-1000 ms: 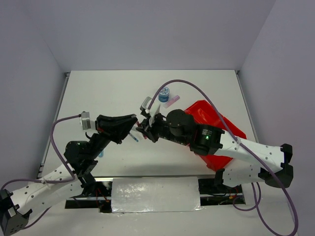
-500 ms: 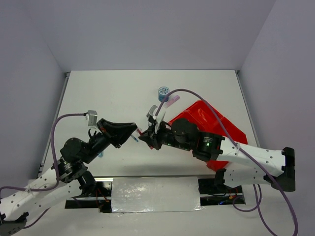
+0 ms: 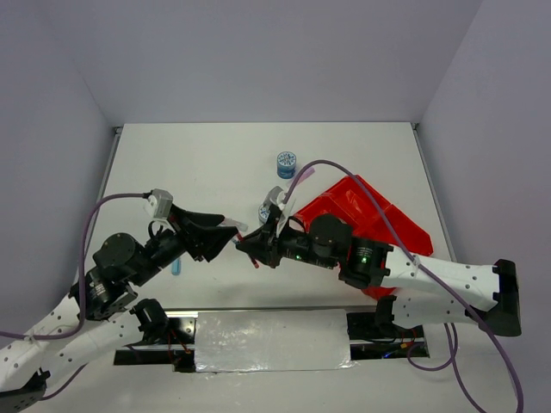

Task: Sort the stationery into containers
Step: Close the pen cap on the pen.

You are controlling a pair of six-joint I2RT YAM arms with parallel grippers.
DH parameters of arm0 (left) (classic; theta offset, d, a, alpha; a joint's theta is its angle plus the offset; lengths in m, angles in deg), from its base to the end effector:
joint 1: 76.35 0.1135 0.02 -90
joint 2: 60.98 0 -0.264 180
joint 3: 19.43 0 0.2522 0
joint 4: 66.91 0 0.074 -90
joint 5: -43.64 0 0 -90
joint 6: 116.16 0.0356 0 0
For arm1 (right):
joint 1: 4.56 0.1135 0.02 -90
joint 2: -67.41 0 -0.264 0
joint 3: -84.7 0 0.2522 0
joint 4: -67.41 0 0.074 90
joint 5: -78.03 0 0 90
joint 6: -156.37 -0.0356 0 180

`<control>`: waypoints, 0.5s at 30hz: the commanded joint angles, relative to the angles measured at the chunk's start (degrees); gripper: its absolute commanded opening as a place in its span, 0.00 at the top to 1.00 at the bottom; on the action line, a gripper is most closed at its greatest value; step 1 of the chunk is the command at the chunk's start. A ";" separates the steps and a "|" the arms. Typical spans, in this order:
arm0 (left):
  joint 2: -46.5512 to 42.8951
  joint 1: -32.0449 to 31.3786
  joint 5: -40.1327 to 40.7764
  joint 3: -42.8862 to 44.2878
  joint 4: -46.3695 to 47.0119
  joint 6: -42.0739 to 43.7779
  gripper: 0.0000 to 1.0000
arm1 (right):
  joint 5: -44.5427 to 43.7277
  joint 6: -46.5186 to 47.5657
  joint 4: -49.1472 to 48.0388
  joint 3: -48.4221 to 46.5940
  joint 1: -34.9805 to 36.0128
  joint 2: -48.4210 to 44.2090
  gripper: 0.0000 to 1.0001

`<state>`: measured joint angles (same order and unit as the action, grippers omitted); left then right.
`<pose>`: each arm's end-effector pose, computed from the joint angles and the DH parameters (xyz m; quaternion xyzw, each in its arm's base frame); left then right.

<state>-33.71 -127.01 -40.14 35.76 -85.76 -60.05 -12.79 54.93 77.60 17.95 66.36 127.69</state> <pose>0.0767 -0.0874 0.3698 0.0537 0.6471 -0.4850 0.5858 0.0819 0.2352 0.3641 -0.3577 0.6360 0.4463 0.5181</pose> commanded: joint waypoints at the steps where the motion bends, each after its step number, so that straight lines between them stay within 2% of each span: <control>1: 0.94 0.20 -1.82 2.08 -0.37 3.48 0.30 | 0.91 -2.09 -6.44 0.87 0.89 -1.65 1.00; 4: 1.03 0.29 -2.96 1.29 0.51 3.48 0.42 | 0.91 -2.53 -7.15 1.58 0.89 -2.26 1.00; 10: 1.21 0.20 -5.25 -1.09 3.32 2.60 0.55 | -1.02 -2.18 -4.87 -0.09 0.89 -1.12 1.00; 11: 1.30 0.20 -5.69 -1.44 3.76 2.69 0.60 | -1.64 -2.18 -4.69 -0.27 0.80 -0.69 1.00; 12: 1.65 0.20 -5.78 -1.53 4.29 2.78 0.70 | -1.90 -2.35 -4.69 -0.27 0.89 -0.59 1.00; 14: 1.91 0.20 -6.91 -1.79 6.12 2.95 0.78 | -1.82 -2.44 -5.04 0.25 0.98 -0.33 1.00; 15: 2.35 0.20 -7.01 -1.79 6.31 2.95 0.86 | -1.73 -2.53 -5.21 0.43 0.98 -0.42 1.00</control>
<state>-32.64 -127.10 -46.37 34.60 -82.04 -59.24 -14.70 52.94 76.49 19.54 66.47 127.90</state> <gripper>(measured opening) 0.203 0.176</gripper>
